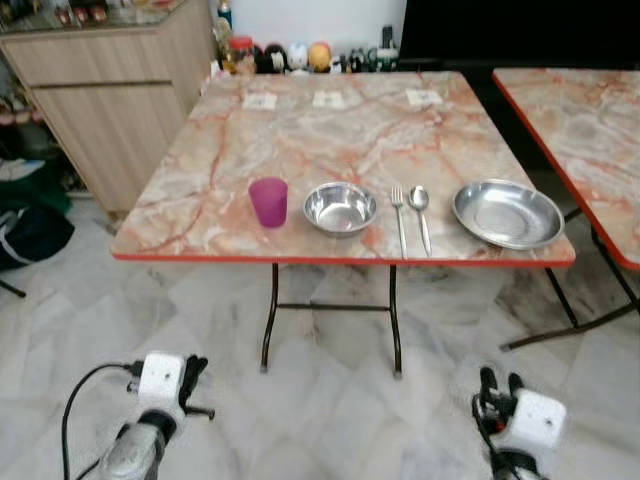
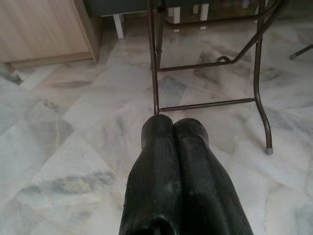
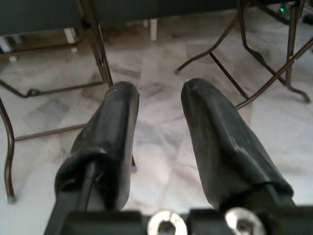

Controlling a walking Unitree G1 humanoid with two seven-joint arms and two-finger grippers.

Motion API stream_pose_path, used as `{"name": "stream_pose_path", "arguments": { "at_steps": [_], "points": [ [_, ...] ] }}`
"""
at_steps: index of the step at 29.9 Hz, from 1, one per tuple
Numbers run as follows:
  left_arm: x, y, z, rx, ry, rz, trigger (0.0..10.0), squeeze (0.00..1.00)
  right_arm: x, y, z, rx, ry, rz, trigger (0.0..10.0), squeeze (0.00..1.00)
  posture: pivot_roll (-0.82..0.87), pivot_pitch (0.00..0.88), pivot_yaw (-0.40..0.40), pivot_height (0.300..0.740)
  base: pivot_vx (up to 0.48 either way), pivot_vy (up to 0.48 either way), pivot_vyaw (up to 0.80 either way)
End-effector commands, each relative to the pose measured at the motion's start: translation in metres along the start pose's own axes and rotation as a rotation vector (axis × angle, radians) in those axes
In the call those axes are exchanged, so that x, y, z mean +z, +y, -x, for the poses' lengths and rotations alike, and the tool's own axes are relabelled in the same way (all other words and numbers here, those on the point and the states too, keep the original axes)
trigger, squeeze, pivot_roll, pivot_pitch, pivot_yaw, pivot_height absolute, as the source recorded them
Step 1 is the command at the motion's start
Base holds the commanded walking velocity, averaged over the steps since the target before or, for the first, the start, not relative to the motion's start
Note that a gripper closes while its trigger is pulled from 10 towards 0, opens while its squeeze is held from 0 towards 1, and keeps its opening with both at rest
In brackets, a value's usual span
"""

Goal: Setting the table

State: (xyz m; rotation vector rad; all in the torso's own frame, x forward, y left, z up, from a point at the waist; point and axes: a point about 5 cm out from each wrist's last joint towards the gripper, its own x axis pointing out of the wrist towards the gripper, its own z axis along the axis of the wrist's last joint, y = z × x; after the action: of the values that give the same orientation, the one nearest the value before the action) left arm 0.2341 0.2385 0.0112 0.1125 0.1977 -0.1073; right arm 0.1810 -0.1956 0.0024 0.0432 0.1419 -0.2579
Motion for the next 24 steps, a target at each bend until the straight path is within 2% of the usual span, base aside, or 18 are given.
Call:
{"name": "stream_pose_path", "arguments": {
  "at_steps": [1,7,9,16,24],
  "points": [
    [0.008,-0.002,0.000,-0.016,-0.040,0.001,10.0,0.00,0.008,0.006,0.002,0.029,-0.025,-0.006,10.0,0.00,0.01,0.000,0.003,0.740,0.000,0.000,0.00],
    [0.013,-0.009,-0.004,-0.028,-0.053,0.005,10.0,0.00,0.013,0.003,0.004,-0.006,0.002,-0.042,10.0,0.00,0.03,0.000,-0.002,0.740,0.000,0.000,0.00],
    [0.021,-0.010,-0.012,-0.038,-0.068,0.006,10.0,0.00,0.018,0.008,0.000,-0.004,-0.006,-0.042,10.0,0.00,0.02,0.000,0.008,0.740,0.000,-0.120,0.00],
    [0.034,-0.014,-0.022,-0.055,-0.104,0.012,10.0,0.00,0.025,0.010,0.002,-0.001,-0.020,-0.048,10.0,0.00,0.01,0.000,0.005,0.740,0.000,-0.373,0.00],
    [0.031,-0.023,-0.019,-0.065,-0.106,0.025,10.0,0.00,0.032,0.010,-0.003,0.022,-0.029,-0.032,10.0,0.00,0.01,0.000,-0.013,0.740,0.000,-0.340,0.00]
  ]
}}
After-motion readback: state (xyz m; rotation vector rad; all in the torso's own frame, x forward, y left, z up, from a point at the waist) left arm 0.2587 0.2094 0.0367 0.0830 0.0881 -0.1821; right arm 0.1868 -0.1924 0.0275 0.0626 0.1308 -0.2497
